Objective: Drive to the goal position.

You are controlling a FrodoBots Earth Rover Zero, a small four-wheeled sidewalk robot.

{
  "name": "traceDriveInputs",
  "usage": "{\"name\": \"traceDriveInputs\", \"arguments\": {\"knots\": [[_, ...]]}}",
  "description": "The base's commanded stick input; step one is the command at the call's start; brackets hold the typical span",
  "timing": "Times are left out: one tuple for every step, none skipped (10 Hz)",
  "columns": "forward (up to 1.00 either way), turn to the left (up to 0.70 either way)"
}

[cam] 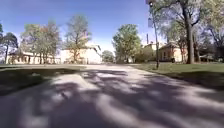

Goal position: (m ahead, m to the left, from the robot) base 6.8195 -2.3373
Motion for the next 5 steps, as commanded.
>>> {"name": "traceDriveInputs", "arguments": {"knots": [[1.00, 0.00], [1.00, 0.00], [1.00, 0.00], [1.00, 0.00], [1.00, 0.00]]}}
